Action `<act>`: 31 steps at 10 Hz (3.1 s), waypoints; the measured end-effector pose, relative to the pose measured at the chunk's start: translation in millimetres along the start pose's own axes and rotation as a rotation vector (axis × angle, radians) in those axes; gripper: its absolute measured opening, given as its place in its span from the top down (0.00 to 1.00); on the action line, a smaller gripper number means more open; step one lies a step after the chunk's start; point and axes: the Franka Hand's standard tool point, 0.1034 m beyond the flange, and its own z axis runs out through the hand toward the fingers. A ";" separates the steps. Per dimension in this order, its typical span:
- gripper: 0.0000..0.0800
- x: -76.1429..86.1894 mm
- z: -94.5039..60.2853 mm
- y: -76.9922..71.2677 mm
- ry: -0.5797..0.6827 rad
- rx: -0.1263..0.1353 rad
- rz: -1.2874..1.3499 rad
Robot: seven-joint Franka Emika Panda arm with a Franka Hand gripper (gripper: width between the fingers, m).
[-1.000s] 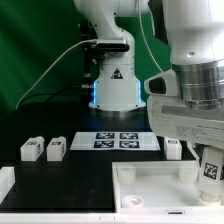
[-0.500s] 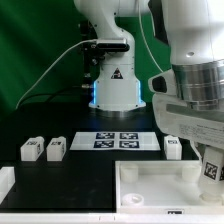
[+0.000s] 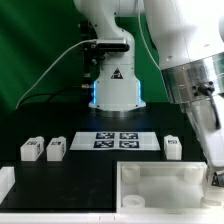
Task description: Assemble one leg
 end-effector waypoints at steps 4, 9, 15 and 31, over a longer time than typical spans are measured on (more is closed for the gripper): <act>0.33 -0.6 -0.1 1.8 -0.002 -0.010 -0.075; 0.19 2.9 -6.9 5.5 0.004 -0.135 -0.689; 0.19 5.1 -13.9 -4.5 0.031 -0.171 -1.368; 0.62 -3.3 -10.7 -8.0 0.019 0.011 0.042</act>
Offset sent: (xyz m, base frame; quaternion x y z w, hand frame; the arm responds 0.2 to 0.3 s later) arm 0.0000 0.0000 0.0000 0.0000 0.0000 -0.0899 0.9960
